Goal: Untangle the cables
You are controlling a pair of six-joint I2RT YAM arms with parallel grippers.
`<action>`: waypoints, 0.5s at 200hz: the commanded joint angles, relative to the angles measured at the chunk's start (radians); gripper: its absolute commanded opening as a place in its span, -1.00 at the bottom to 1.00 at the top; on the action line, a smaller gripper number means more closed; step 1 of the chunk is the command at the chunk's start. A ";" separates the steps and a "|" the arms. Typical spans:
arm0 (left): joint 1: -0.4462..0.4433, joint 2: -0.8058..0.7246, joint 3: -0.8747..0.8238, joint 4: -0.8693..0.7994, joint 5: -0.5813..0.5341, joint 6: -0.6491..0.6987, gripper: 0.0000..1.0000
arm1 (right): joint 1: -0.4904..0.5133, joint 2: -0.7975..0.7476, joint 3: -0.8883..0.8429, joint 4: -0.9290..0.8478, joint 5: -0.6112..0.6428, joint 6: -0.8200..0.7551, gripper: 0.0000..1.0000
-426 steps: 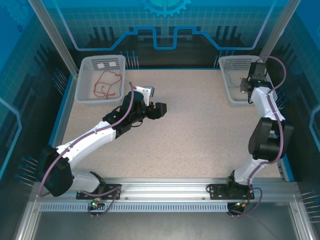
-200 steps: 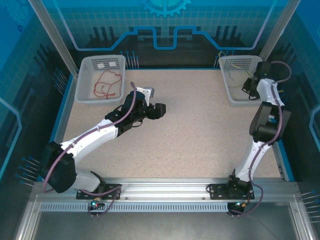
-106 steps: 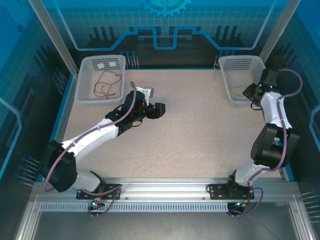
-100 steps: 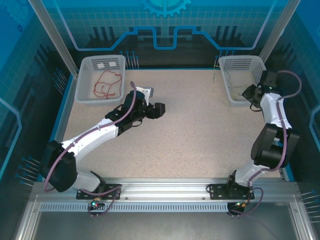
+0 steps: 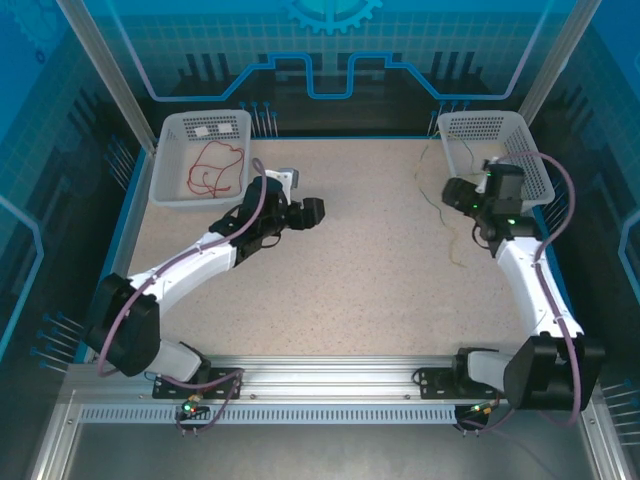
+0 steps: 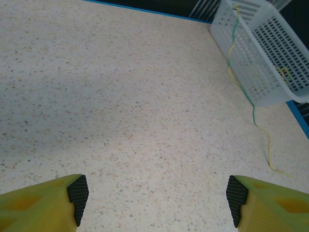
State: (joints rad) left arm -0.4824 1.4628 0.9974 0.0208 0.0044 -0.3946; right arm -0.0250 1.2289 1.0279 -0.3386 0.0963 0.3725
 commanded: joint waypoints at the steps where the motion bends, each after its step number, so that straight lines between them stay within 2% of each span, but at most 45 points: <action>1: 0.009 0.030 -0.009 0.048 0.064 -0.016 0.59 | 0.065 0.094 -0.010 0.078 -0.042 -0.171 0.68; 13: 0.008 0.040 0.001 0.041 0.083 -0.009 0.61 | 0.090 0.183 0.024 0.046 -0.056 -0.222 0.70; 36: 0.008 0.035 0.001 0.026 0.092 -0.005 0.62 | 0.115 0.359 0.131 -0.073 0.087 -0.230 0.69; 54: 0.007 0.017 -0.018 0.022 0.088 -0.004 0.62 | 0.112 0.441 0.162 -0.085 0.172 -0.221 0.72; 77: 0.007 0.001 -0.040 0.016 0.084 -0.003 0.63 | 0.109 0.538 0.189 -0.076 0.162 -0.226 0.72; 100: 0.008 -0.003 -0.047 0.009 0.083 -0.001 0.62 | 0.115 0.638 0.251 -0.124 0.244 -0.192 0.67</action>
State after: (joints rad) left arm -0.4732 1.4918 0.9684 0.0341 0.0692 -0.3935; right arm 0.0845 1.7912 1.2140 -0.4168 0.2401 0.1749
